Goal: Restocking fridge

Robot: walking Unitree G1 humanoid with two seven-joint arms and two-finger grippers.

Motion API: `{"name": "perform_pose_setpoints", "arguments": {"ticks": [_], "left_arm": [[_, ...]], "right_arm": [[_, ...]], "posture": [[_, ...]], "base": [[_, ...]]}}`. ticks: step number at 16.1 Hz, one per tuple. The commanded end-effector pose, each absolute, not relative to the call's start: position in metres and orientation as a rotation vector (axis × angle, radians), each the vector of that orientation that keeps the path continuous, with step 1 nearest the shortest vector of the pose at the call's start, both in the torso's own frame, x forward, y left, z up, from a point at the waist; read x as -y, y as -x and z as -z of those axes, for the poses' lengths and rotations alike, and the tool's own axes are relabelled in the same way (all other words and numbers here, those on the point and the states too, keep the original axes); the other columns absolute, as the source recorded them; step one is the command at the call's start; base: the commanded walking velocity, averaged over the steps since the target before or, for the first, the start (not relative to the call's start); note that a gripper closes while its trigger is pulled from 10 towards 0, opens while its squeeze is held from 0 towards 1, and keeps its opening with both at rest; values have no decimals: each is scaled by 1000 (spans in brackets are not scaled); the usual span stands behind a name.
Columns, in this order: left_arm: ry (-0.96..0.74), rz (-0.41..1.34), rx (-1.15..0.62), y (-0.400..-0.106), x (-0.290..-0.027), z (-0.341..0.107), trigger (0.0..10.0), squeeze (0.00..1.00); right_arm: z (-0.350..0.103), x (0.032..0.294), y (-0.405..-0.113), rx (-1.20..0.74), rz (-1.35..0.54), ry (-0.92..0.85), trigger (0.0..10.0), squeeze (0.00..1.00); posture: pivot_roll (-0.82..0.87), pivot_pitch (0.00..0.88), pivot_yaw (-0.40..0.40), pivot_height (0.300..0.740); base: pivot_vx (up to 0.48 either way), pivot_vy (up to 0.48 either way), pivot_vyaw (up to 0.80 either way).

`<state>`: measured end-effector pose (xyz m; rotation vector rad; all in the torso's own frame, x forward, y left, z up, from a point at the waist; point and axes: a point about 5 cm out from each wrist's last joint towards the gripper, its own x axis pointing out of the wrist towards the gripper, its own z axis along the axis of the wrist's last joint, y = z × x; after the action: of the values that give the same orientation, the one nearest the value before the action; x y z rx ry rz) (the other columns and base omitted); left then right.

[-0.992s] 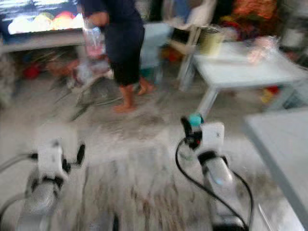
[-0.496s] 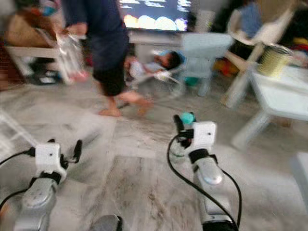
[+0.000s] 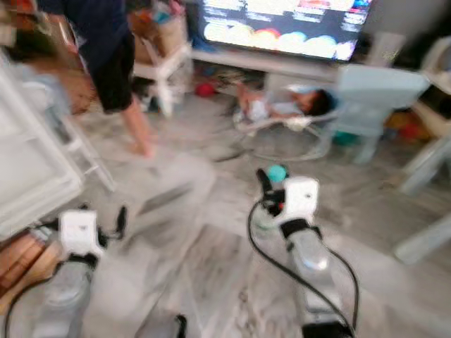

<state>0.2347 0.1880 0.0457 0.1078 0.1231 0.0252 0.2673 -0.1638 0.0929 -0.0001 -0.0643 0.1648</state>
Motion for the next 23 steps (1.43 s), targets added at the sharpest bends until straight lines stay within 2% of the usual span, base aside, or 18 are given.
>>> {"name": "perform_pose_setpoints", "arguments": {"ticks": [1, 11, 14, 16, 23], "left_arm": [[-124, -44, -115, -236, -194, -47, 10000, 0], [-118, -105, -75, -240, -198, -54, 10000, 0], [-134, -97, -84, -234, -204, -52, 10000, 0], [-136, -106, -80, -235, -205, -54, 10000, 0], [-122, -53, -78, -232, -192, -54, 10000, 0]], "right_arm": [[-101, 160, -271, 105, -175, -2, 10000, 0], [-107, 162, -276, 129, -182, 41, 10000, 0], [-100, 168, -271, 96, -157, 3, 10000, 0], [-101, 163, -272, 105, -178, 36, 10000, 0], [-103, 154, -276, 117, -215, 40, 10000, 0]], "posture": [[111, 0, -49, 740], [103, 32, -51, 740], [103, 47, -46, 740], [112, 57, -45, 740], [120, 70, -54, 740]], "base": [[0, 0, 800], [0, 0, 800], [0, 0, 152], [0, 0, 275], [0, 0, 800]]}}
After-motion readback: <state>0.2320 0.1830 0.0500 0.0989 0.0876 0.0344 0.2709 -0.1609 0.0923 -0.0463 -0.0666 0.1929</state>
